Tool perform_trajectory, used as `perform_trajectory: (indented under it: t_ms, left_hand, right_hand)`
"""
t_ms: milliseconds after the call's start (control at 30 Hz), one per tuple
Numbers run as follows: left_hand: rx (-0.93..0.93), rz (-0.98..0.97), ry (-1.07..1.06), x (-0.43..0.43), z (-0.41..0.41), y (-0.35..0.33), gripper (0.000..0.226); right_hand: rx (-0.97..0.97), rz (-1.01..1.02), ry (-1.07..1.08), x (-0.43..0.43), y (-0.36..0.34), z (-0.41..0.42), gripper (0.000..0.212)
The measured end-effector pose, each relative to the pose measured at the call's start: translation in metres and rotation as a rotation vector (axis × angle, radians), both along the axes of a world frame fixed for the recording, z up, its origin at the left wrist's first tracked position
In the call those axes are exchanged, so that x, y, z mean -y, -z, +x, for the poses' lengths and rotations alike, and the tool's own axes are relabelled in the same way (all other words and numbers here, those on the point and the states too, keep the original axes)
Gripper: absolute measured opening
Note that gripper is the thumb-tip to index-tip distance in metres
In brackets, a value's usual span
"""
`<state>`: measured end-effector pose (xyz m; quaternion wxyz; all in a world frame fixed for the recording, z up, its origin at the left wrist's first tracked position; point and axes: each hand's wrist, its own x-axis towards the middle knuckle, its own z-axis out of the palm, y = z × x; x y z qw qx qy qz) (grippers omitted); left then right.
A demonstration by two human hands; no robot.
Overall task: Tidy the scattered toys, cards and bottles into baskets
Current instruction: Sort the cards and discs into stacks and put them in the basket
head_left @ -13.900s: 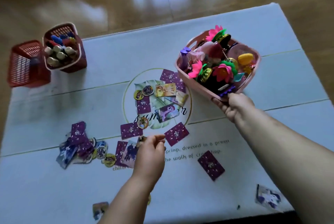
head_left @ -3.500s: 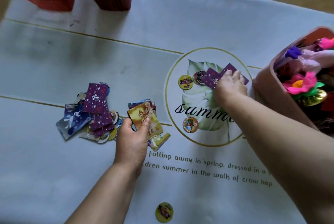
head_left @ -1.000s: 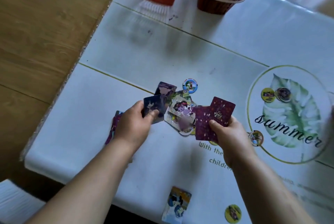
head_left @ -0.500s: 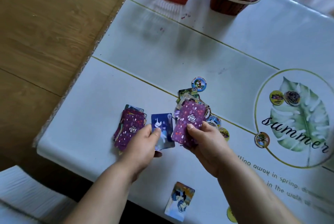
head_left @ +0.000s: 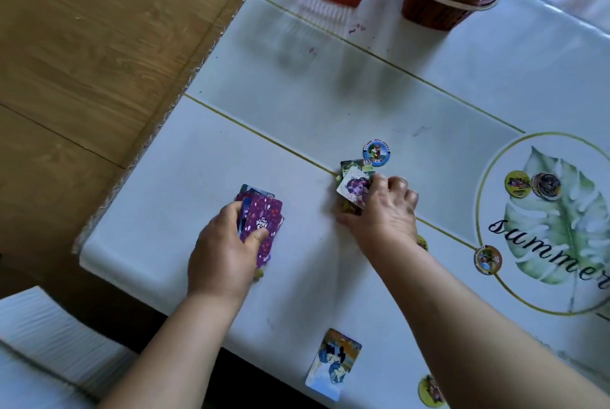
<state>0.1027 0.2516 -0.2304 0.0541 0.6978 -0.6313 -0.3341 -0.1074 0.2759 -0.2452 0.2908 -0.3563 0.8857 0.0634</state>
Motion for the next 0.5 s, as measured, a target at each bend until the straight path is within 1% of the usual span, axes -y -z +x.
perform_trajectory:
  t_ms: [100, 133, 200, 233, 267, 300, 333, 367, 400, 433, 467, 500]
  left_hand:
    - [0.159, -0.133, 0.111, -0.007, 0.002, 0.011, 0.065]
    - [0.170, -0.187, 0.118, -0.011, 0.002, 0.013, 0.068]
    - [0.111, -0.315, 0.123, -0.018, -0.005, 0.011, 0.063]
    - [0.056, -0.370, 0.134, -0.021, -0.009, 0.008, 0.057]
    - [-0.004, -0.400, 0.151, -0.023, -0.014, 0.006, 0.051]
    - [-0.075, -0.382, 0.154, -0.025, -0.018, 0.003, 0.046]
    - [-0.183, -0.283, 0.121, -0.025, -0.023, -0.002, 0.043]
    - [-0.342, -0.106, 0.056, -0.025, -0.028, -0.009, 0.045]
    - [-0.534, 0.123, -0.023, -0.024, -0.034, -0.017, 0.055]
    - [-0.701, 0.351, -0.117, -0.024, -0.041, -0.022, 0.067]
    - [-0.795, 0.517, -0.204, -0.025, -0.047, -0.024, 0.074]
    - [-0.861, 0.593, -0.272, -0.026, -0.052, -0.021, 0.069]
  right_hand:
    - [0.004, -0.051, -0.013, -0.003, 0.001, -0.009, 0.055]
    - [0.006, -0.068, -0.021, -0.004, 0.000, -0.013, 0.046]
    - [0.031, -0.090, -0.005, -0.008, -0.005, -0.022, 0.035]
    - [0.046, -0.100, 0.033, -0.011, -0.008, -0.026, 0.034]
    - [0.050, -0.122, 0.080, -0.013, -0.011, -0.028, 0.034]
    - [0.040, -0.156, 0.110, -0.016, -0.015, -0.029, 0.036]
    - [0.031, -0.187, 0.110, -0.019, -0.019, -0.027, 0.038]
    - [0.031, -0.203, 0.085, -0.022, -0.025, -0.021, 0.039]
    - [0.048, -0.203, 0.039, -0.026, -0.029, -0.011, 0.039]
    - [0.077, -0.205, -0.037, -0.030, -0.034, 0.002, 0.041]
    - [0.117, -0.226, -0.153, -0.034, -0.038, 0.016, 0.043]
    - [0.171, -0.259, -0.293, -0.040, -0.040, 0.030, 0.047]
